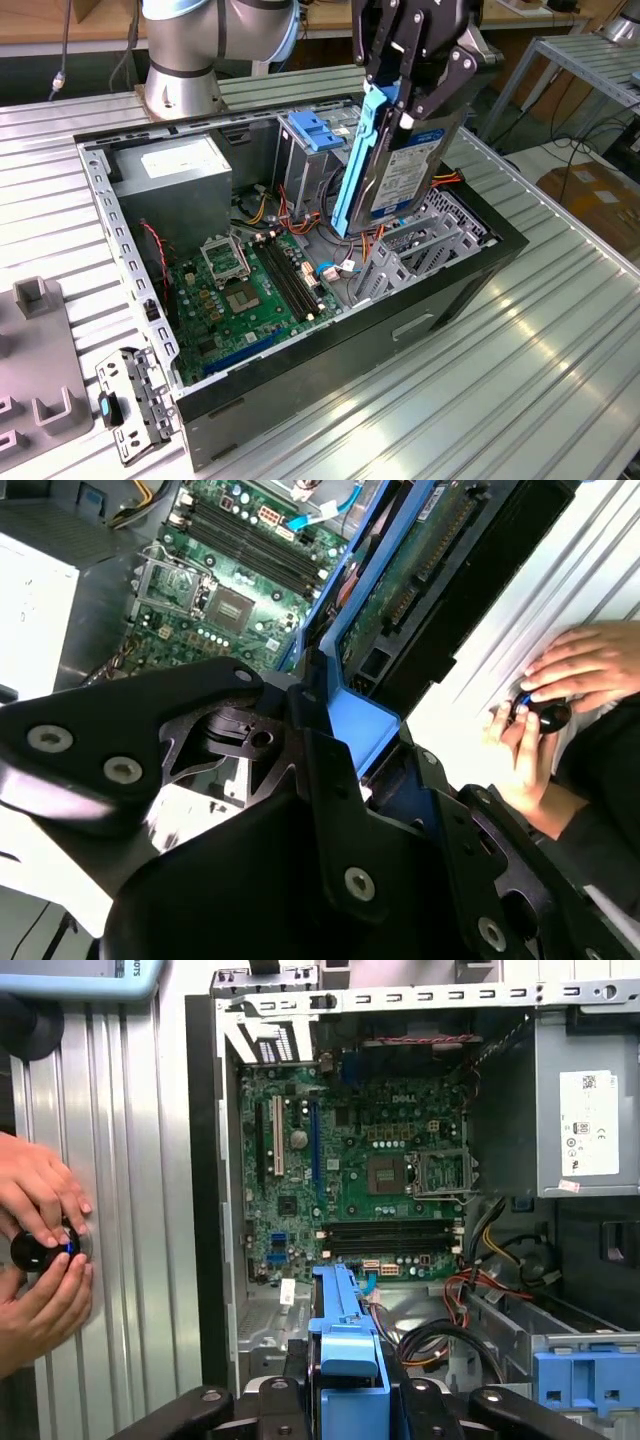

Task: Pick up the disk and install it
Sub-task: 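Insert the disk into the insertion slot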

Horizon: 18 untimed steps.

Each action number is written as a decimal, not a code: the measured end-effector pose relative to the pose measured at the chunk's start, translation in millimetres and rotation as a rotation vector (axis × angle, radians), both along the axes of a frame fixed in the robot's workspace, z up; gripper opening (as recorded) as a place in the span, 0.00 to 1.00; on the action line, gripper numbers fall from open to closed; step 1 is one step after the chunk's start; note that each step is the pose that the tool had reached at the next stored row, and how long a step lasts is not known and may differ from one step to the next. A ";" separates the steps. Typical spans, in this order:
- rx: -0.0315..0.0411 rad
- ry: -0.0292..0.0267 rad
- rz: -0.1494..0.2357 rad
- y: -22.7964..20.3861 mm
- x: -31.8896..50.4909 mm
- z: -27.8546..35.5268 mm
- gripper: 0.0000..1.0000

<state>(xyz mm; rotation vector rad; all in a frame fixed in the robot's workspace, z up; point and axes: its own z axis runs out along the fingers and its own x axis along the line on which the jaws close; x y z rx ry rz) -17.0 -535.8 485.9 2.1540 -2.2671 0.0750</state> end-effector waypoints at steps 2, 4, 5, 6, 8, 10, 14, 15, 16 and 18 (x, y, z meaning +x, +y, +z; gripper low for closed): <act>0.0005 0.0004 0.000 -2.3 8.0 -0.9 0.37; 0.0005 0.0015 0.000 -4.8 18.4 -1.9 0.37; 0.0006 0.0019 0.000 -5.5 21.6 -2.4 0.37; 0.0007 0.0021 0.000 -5.9 25.5 -3.1 0.37; 0.0004 0.0027 0.000 -6.7 34.5 -4.7 0.37; 0.0004 0.0029 0.000 -7.4 43.9 -7.0 0.37; 0.0005 0.0031 0.000 -8.8 58.4 -11.6 0.37; 0.0004 0.0031 0.000 -9.3 61.0 -12.6 0.37; 0.0004 0.0031 0.000 -10.4 64.8 -15.3 0.37; 0.0006 0.0031 0.000 -12.2 68.0 -19.6 0.37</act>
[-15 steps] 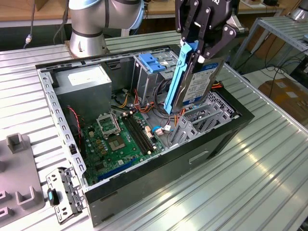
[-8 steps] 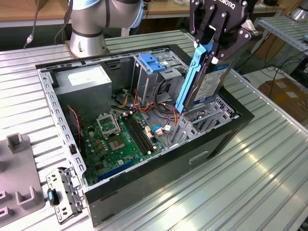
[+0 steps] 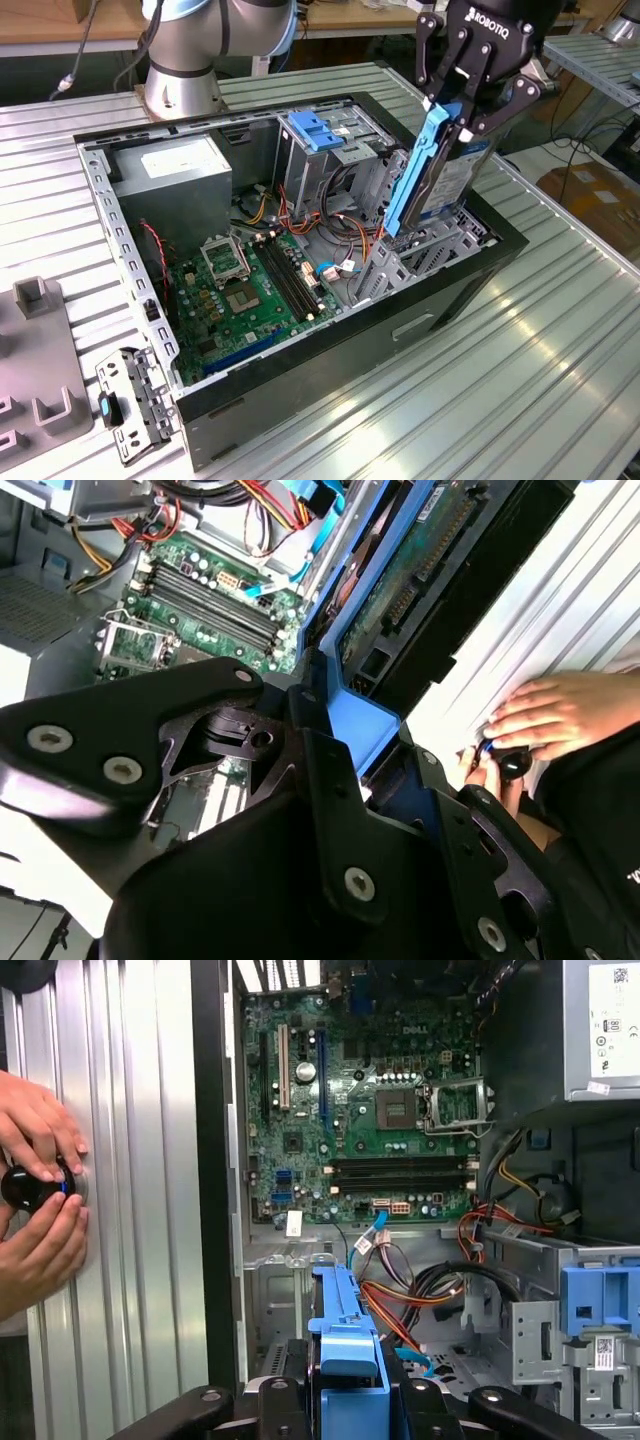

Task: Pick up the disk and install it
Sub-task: 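Insert the disk into the insertion slot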

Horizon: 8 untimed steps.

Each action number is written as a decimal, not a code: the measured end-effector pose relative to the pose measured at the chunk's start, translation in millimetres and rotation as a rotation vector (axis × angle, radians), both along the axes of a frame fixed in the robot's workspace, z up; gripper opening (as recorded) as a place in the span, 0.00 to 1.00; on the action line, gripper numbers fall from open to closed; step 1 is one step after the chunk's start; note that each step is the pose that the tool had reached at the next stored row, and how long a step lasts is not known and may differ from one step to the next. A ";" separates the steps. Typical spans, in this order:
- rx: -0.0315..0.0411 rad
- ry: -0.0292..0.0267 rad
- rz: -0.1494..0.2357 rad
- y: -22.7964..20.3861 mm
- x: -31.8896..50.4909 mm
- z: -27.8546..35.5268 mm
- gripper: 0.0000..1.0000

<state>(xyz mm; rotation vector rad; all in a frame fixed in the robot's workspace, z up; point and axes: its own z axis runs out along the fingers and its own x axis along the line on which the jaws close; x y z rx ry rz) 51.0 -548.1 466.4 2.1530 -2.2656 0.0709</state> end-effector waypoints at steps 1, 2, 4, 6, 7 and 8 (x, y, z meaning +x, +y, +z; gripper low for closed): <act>-0.0001 0.0000 0.000 -1.0 2.0 -3.1 0.37; -0.0004 0.0001 0.000 -1.0 3.0 -4.5 0.37; -0.0001 0.0002 0.000 -1.0 3.4 -6.7 0.37; -0.0001 0.0005 -0.002 -1.0 3.6 -9.2 0.37; -0.0001 0.0008 -0.003 -1.0 3.6 -10.4 0.37; -0.0001 0.0011 -0.005 -1.0 3.6 -11.6 0.37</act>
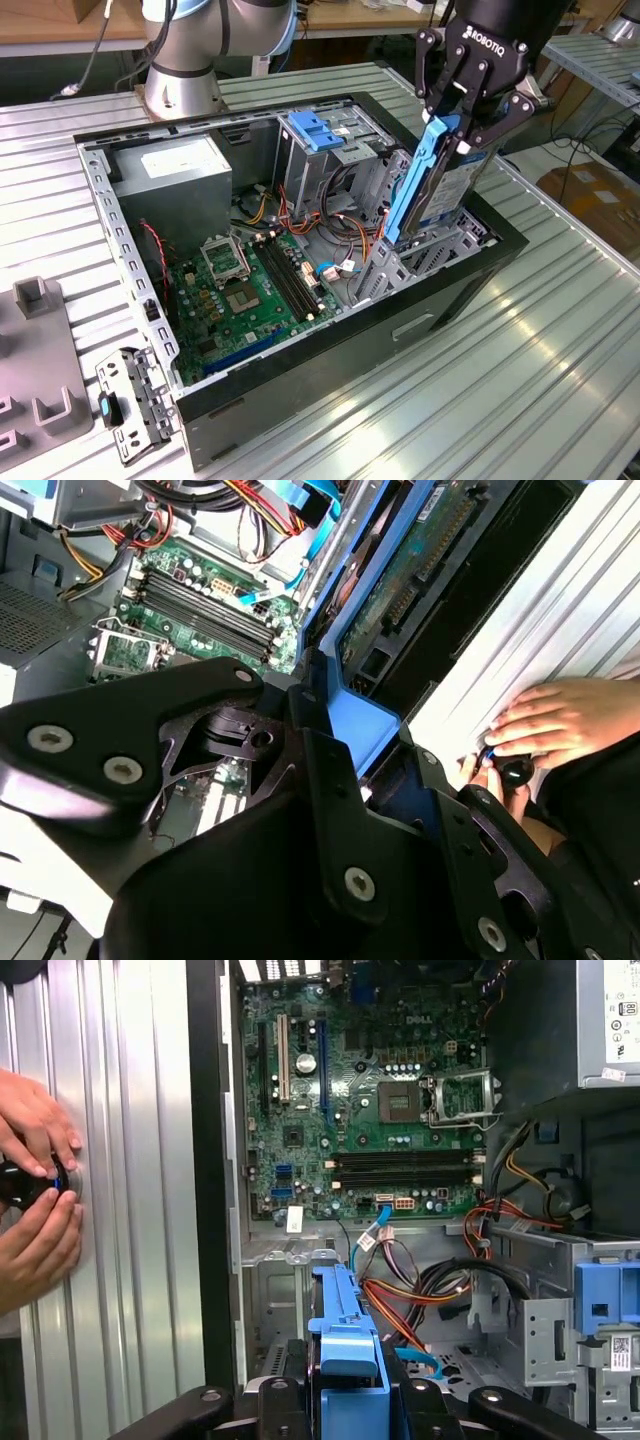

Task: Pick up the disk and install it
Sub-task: 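Insert the disk into the insertion slot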

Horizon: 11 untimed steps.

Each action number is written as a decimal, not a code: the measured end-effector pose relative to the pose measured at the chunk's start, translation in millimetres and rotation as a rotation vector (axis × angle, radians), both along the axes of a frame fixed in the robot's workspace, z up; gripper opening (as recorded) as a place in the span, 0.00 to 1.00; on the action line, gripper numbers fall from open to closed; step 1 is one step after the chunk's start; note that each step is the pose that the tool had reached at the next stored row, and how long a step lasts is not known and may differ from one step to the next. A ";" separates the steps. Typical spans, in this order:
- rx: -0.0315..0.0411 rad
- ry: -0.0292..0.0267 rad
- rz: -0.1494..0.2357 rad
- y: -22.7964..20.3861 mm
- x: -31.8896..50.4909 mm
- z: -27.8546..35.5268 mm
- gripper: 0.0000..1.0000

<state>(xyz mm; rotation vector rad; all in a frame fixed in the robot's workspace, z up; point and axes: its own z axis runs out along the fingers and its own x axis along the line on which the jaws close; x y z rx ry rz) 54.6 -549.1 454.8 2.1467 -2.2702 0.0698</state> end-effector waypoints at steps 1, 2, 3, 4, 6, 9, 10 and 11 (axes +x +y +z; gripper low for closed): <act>0.0000 0.0002 -0.001 0.0 0.0 -0.8 0.37; 0.0002 0.0002 -0.002 -0.1 0.1 -1.6 0.37; 0.0003 0.0002 -0.003 -0.4 0.3 -3.0 0.37; 0.0001 0.0003 -0.003 -0.6 0.5 -3.8 0.37; 0.0001 0.0004 -0.003 -0.8 0.7 -5.4 0.37; 0.0000 0.0004 -0.003 -1.6 0.8 -7.9 0.37; 0.0000 0.0005 -0.003 -1.7 0.8 -8.7 0.37; -0.0003 0.0004 -0.003 -1.8 0.9 -9.2 0.37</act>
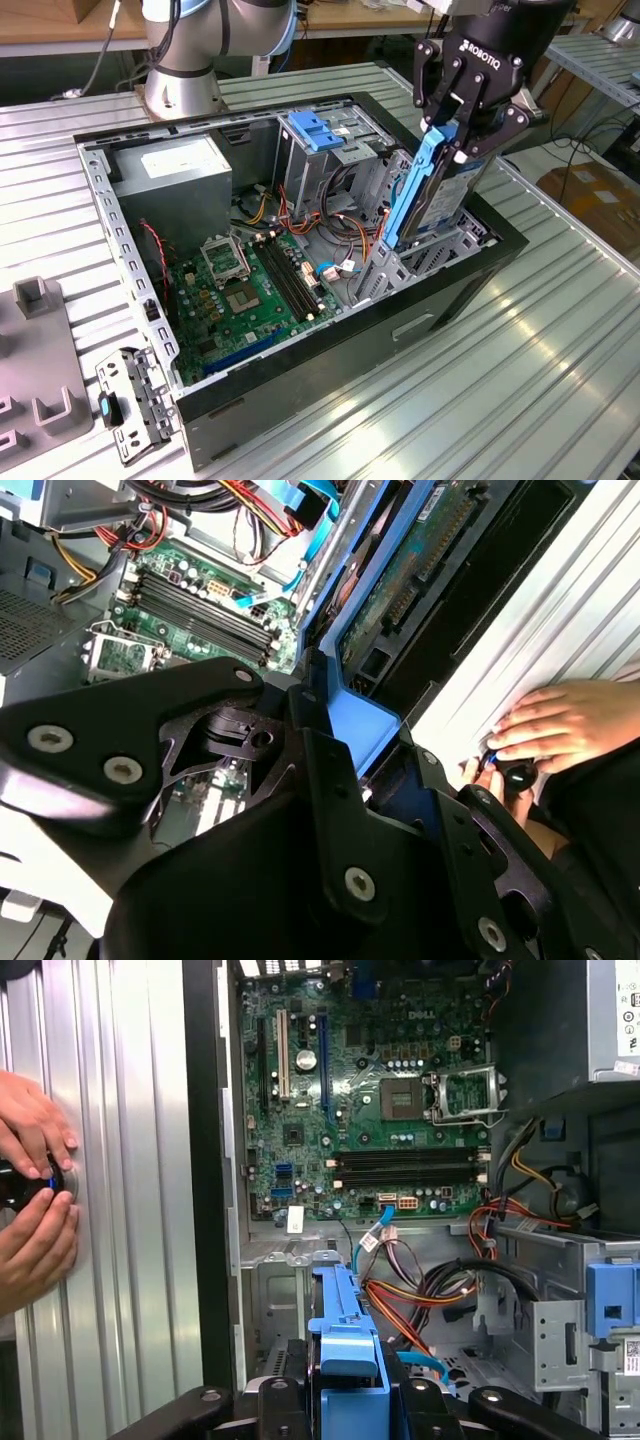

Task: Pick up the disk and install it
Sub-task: 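Insert the disk into the insertion slot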

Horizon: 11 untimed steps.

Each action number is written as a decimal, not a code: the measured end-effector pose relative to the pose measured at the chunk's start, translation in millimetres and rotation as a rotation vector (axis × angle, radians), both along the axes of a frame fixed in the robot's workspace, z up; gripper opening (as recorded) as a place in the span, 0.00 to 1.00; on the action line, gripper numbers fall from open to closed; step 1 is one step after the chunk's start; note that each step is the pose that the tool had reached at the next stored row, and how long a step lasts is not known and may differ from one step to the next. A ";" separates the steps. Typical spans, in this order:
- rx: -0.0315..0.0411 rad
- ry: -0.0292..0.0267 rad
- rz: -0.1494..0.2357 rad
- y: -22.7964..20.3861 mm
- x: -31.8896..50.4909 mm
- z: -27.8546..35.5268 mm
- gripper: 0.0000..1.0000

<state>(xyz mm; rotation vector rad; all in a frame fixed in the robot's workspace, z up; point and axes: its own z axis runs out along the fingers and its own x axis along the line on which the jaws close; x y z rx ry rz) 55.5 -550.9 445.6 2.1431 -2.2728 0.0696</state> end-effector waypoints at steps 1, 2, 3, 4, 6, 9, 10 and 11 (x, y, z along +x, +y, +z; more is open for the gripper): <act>0.0001 0.0001 0.000 -0.1 0.1 -0.8 0.37; 0.0002 0.0001 0.000 -0.1 0.1 -1.3 0.37; 0.0002 0.0001 0.000 -0.1 0.1 -1.9 0.37; 0.0003 0.0002 0.000 -0.2 0.1 -2.5 0.37; 0.0003 0.0006 0.000 -0.2 0.2 -4.8 0.37; 0.0002 0.0013 0.000 -0.2 0.3 -6.9 0.37; -0.0002 0.0016 0.000 -0.2 0.3 -7.9 0.37; 0.0006 0.0021 0.000 -0.2 0.5 -9.6 0.37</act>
